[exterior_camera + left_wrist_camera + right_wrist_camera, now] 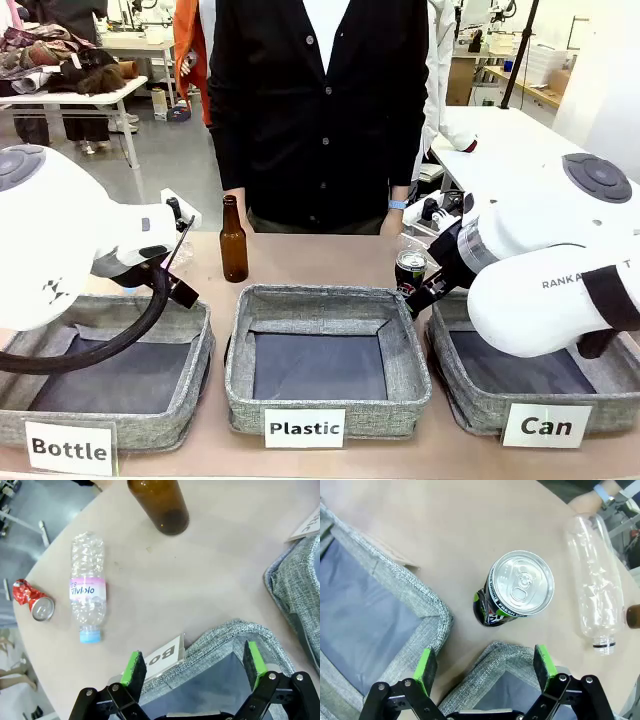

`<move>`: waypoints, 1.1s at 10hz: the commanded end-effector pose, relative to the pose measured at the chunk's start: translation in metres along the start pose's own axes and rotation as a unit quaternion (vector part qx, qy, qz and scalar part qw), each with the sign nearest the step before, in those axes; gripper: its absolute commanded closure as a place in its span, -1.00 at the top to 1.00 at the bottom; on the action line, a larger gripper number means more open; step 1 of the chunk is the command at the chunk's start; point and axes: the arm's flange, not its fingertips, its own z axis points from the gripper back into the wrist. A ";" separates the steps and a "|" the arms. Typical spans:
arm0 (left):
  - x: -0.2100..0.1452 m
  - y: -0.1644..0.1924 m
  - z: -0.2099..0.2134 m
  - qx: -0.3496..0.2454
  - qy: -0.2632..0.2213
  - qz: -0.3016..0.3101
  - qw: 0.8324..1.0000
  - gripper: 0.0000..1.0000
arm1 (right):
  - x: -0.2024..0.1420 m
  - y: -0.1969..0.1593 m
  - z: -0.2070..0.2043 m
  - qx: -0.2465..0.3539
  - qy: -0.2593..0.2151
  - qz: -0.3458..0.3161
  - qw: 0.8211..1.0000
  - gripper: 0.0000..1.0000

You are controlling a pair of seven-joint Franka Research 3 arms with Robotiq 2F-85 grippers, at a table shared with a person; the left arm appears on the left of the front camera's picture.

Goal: Sort the can waste into the basket.
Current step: Pick up the can waste from the table and place it in the right Fabric basket.

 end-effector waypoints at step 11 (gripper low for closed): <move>0.000 0.000 0.000 0.000 0.000 0.000 1.000 1.00 | 0.000 0.000 0.000 0.000 0.000 0.000 1.000 1.00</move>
